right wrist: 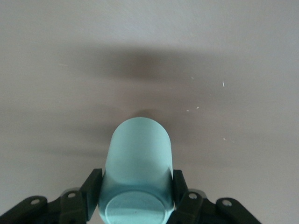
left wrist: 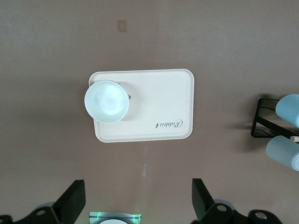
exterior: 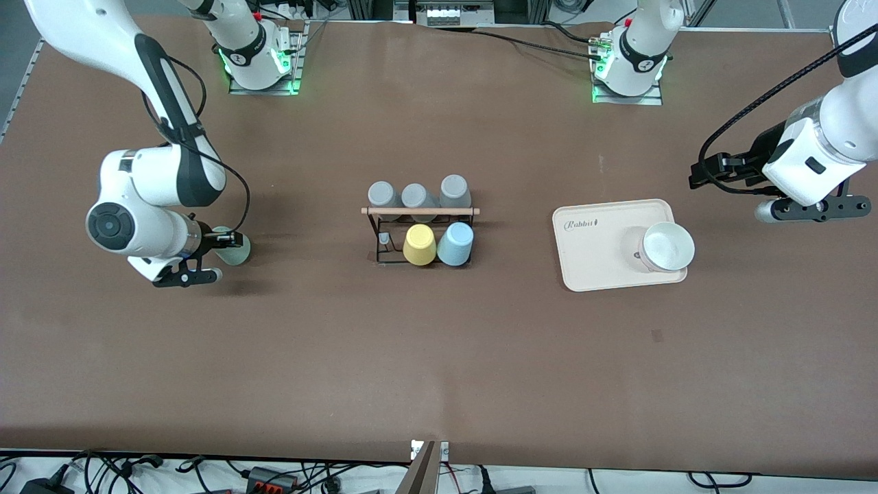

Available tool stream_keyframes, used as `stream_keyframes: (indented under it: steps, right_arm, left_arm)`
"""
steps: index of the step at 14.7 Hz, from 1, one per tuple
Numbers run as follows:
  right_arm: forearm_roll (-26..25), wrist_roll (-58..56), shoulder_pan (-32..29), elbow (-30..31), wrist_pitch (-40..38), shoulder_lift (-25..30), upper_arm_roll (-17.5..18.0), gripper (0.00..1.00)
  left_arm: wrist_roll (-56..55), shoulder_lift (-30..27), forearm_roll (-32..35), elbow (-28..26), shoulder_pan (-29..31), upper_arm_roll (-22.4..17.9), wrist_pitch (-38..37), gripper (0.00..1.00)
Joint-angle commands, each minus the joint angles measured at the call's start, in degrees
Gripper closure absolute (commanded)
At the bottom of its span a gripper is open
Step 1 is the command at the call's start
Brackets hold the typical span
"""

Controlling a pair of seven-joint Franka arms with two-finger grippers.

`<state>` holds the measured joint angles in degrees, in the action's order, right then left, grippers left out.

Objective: Hang scattered cups on rack with three cups
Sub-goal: 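Carry the mint-green cup with the right gripper onto a rack peg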

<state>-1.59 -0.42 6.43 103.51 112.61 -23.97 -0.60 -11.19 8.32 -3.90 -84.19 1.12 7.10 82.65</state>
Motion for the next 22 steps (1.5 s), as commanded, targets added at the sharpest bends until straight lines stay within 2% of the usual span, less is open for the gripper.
stream_keyframes:
  steps: [1, 3, 10, 14, 18, 22]
  right_arm:
    - [0.71, 0.85, 6.21, -13.21, -12.48, -0.02, -0.02, 0.68]
    - [0.36, -0.02, 9.03, -18.15, -14.26, -0.20, -0.02, 0.68]
    - [0.89, 1.20, 20.45, -24.39, -13.91, -2.30, -0.02, 0.68]
    - [1.32, 17.10, 24.50, -27.30, -11.37, -5.11, 0.07, 0.68]
    - [5.63, 28.51, 26.00, -30.56, -11.01, -7.93, 0.51, 0.68]
    - [5.63, 30.64, 27.41, -30.56, -10.66, -9.51, 0.51, 0.68]
  left_arm:
    - [-0.06, -1.73, -1.11, -1.68, 0.63, 0.37, -0.03, 0.00]
    - [0.03, -1.73, -1.19, -1.68, 0.72, 0.37, -0.03, 0.00]
    - [-0.06, -1.64, -1.46, -1.59, 0.81, 0.29, -0.12, 0.00]
    - [0.03, -1.64, -1.46, -1.59, 0.90, 0.29, -0.12, 0.00]
    - [0.03, -1.64, -1.46, -1.59, 0.90, 0.29, -0.12, 0.00]
    - [0.03, -1.64, -1.46, -1.59, 0.99, 0.29, -0.21, 0.00]
